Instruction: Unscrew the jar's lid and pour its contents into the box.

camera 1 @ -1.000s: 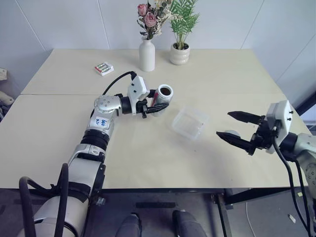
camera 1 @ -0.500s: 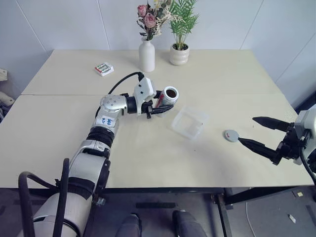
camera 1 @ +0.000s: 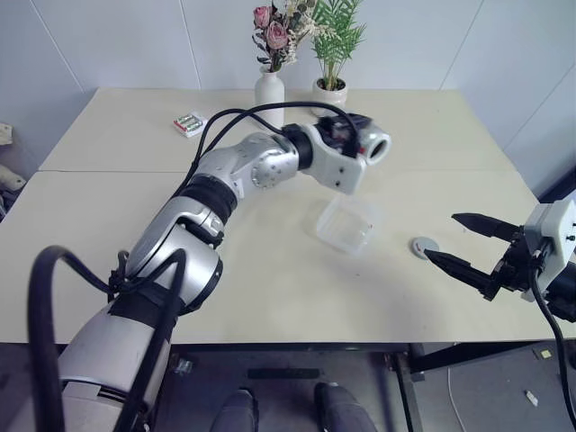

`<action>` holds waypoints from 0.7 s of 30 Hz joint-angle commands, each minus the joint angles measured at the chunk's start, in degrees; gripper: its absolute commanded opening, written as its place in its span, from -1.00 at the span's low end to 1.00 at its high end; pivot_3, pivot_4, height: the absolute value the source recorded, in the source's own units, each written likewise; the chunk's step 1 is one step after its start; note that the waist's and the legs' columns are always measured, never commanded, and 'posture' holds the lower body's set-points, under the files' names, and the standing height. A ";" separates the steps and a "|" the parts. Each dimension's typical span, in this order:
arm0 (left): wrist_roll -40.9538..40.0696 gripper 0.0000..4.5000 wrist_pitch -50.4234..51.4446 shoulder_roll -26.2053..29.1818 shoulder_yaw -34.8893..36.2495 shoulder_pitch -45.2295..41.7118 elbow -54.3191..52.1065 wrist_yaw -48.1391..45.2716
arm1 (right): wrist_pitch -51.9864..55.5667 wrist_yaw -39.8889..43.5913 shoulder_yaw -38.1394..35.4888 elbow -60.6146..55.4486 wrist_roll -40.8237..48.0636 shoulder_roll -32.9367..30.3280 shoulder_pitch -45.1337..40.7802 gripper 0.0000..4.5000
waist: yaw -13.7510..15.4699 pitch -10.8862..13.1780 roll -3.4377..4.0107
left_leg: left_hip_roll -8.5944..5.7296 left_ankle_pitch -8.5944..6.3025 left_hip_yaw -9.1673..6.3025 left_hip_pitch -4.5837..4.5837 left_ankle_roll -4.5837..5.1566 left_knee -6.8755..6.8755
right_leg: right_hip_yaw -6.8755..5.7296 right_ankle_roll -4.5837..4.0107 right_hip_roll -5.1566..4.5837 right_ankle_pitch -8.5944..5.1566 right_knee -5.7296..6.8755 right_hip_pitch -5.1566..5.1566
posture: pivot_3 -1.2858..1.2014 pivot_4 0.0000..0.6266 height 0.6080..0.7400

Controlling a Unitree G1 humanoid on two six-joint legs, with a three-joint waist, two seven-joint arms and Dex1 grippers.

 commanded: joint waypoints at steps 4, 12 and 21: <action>21.56 -0.07 6.42 -1.06 -18.65 -4.36 4.60 26.27 | 1.79 -4.85 -2.88 -5.53 3.74 2.02 1.87 0.98 | 0.06 0.04 -0.07 | 0.00 -0.07 0.14 0.00 0.07 0.01 | 0.07 0.03 0.00 -0.01 -0.05 -0.02 | 0.03 -0.52 1.00; 29.67 -0.07 13.71 -4.45 -28.70 -4.39 10.61 30.79 | 3.61 -10.76 -2.90 -10.28 7.31 4.64 3.54 0.98 | 0.36 0.09 -0.16 | -0.01 -0.19 0.34 -0.04 0.16 0.02 | 0.19 0.08 -0.01 -0.04 -0.07 -0.09 | 0.03 -0.52 1.00; 27.45 -0.07 13.53 -6.12 -27.77 -5.90 11.77 27.89 | 4.06 -12.69 -0.15 -10.11 8.11 5.13 2.12 0.98 | 0.55 0.10 -0.18 | 0.00 -0.25 0.38 -0.03 0.21 0.04 | 0.22 0.10 -0.03 -0.05 -0.04 -0.09 | 0.03 -0.52 1.00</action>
